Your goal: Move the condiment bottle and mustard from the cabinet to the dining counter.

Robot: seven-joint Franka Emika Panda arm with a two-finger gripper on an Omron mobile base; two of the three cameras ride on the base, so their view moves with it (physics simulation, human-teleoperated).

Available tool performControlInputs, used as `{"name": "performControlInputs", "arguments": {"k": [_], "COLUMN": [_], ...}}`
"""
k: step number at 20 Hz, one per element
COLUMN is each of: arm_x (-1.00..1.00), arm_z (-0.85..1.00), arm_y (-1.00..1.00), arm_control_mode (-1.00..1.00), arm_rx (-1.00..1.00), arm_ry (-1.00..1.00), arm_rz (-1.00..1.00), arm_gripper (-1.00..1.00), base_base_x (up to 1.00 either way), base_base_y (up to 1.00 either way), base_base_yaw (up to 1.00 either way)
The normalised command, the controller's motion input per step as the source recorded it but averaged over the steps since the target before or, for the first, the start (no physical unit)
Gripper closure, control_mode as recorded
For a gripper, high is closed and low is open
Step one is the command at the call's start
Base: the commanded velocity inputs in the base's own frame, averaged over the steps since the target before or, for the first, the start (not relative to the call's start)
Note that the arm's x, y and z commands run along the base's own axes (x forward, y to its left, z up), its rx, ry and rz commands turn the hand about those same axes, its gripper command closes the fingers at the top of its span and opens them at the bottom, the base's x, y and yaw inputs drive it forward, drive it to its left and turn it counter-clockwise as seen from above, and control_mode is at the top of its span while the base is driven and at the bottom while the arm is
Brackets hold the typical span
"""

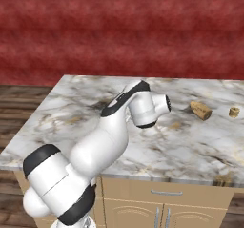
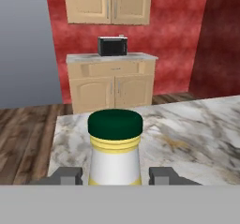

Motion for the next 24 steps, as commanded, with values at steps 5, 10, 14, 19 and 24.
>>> {"name": "performControlInputs", "arguments": {"k": [5,10,14,19,24], "arm_x": [0.0,0.0,0.0,0.0,0.0], "arm_z": [-0.16,-0.01,-0.19,-0.4,-0.33], "arm_y": [-0.02,0.0,0.0,0.0,0.0], "arm_control_mode": [-1.0,-1.0,-1.0,-1.0,-1.0], "arm_rx": [0.0,0.0,0.0,0.0,0.0], "arm_ry": [0.01,0.0,0.0,0.0,0.0], "arm_rz": [0.01,0.0,0.0,0.0,0.0], "arm_gripper": [1.0,1.0,1.0,1.0,1.0], "base_base_x": [0.0,0.0,0.0,0.0,0.0], "base_base_y": [0.0,0.0,0.0,0.0,0.0], "base_base_yaw": [0.0,0.0,0.0,0.0,0.0]}}
